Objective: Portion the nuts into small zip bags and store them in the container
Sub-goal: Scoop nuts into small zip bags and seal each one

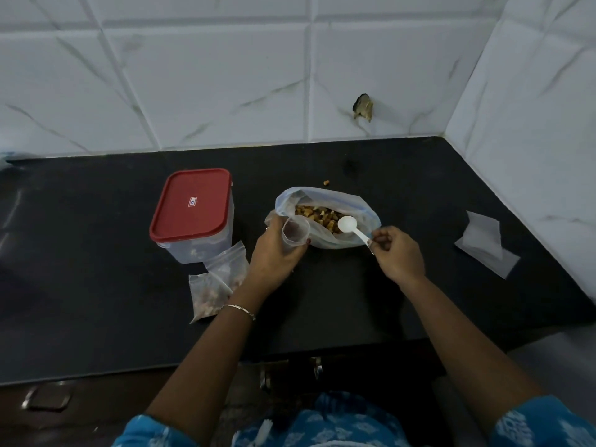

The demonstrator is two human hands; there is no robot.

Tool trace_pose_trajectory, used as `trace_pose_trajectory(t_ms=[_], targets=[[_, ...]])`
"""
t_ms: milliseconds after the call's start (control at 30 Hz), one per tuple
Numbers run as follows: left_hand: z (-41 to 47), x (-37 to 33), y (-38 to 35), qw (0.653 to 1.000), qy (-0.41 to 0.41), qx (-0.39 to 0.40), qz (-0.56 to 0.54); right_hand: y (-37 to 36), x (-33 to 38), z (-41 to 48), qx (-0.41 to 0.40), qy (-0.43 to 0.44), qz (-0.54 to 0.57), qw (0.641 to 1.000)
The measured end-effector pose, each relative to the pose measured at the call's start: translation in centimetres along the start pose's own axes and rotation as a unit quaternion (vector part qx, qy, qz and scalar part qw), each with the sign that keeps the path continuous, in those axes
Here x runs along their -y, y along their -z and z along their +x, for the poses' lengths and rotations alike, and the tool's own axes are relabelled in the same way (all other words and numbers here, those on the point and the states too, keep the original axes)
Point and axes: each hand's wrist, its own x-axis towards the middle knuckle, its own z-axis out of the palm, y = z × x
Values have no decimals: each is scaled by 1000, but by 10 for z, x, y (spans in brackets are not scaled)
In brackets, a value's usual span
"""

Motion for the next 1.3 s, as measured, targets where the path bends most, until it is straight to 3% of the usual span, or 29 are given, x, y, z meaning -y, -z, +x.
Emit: trace_pose_trajectory(t_ms=[267, 567, 767, 867, 933, 1033, 1167, 1300], targets=[[2, 4, -10, 997, -35, -20, 62, -4, -2, -1, -25, 32, -46, 998], [12, 4, -2, 952, -103, 72, 279, -13, 34, 19, -47, 252, -90, 963], [7, 9, 8, 938, -56, 71, 336, -38, 66, 56, 6, 301, -311, 902], [3, 12, 11, 940, -49, 53, 333, -40, 73, 67, 2, 355, -396, 847], [-1, 13, 10, 940, -44, 54, 335, -42, 72, 72, 9, 356, -425, 832], [-5, 17, 6, 953, -30, 57, 295, -43, 68, 73, 30, 327, -382, 864], [-8, 22, 0, 979, -6, 100, 180, -43, 65, 69, 30, 298, -221, 928], [-5, 24, -1, 984, 19, 120, 130, -40, 63, 64, 73, 253, -132, 956]])
